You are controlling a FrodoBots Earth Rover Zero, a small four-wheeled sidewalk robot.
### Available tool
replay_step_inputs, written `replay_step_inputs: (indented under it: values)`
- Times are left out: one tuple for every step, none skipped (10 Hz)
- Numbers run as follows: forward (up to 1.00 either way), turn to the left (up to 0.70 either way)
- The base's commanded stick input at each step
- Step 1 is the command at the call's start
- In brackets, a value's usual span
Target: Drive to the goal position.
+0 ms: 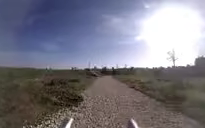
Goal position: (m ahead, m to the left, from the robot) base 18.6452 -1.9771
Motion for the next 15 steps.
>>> replay_step_inputs:
  values:
    - [0.50,-0.05]
    - [0.50,0.00]
    - [0.50,0.00]
    - [0.50,0.00]
    - [0.50,0.00]
    - [0.50,0.00]
    - [0.50,0.00]
    - [0.50,0.00]
    - [0.50,0.00]
    - [0.50,0.00]
    - [0.50,0.00]
    - [0.50,0.00]
    - [0.50,0.00]
    - [0.50,0.00]
    - [0.50,0.00]
